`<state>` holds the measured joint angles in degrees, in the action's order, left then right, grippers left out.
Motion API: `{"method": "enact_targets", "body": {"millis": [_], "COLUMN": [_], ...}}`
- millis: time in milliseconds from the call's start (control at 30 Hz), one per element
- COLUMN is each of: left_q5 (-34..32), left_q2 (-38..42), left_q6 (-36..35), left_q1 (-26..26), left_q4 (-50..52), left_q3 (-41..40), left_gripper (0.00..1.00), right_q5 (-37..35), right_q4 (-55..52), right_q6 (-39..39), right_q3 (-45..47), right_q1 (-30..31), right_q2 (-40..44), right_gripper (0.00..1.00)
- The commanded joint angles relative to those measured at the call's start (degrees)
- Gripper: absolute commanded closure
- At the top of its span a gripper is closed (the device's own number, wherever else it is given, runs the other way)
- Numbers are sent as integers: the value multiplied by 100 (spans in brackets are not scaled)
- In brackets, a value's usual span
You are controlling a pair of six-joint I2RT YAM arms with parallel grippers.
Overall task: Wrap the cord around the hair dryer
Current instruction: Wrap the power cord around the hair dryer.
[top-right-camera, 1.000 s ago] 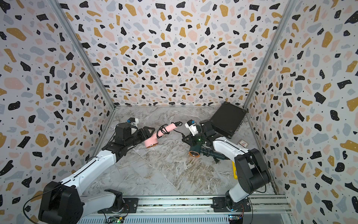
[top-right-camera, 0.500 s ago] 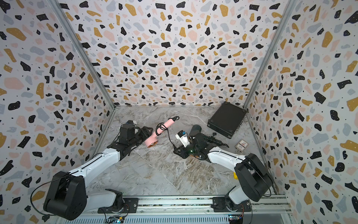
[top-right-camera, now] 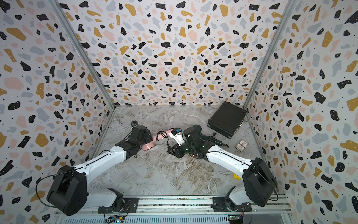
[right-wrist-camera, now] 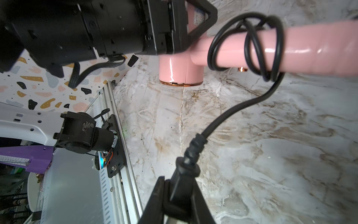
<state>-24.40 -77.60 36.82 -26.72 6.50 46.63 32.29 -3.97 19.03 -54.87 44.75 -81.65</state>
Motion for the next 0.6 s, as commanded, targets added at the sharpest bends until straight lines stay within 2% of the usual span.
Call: {"method": "enact_targets", "body": {"millis": [0, 167, 300, 567], "left_q5": [-1035, -1112, -953, -21], "left_q2": [-31, 6, 11, 129], "left_q6": [-668, -1161, -1654, -2469], "left_q1": [-168, -272, -295, -315], "left_q4": [-46, 242, 683, 1023], "left_q3": [297, 298, 316, 224], "left_gripper": [100, 100, 100, 100], "right_q5": [285, -202, -433, -447], "right_q4": [-537, -2100, -3081, -3680], "right_q6": [-223, -1306, -1830, -2312], "right_q3": [-524, -1511, -2370, -3470], "right_q1": [69, 39, -138, -581], "right_q2": [376, 246, -103, -711], "right_gripper": [100, 100, 100, 100]}}
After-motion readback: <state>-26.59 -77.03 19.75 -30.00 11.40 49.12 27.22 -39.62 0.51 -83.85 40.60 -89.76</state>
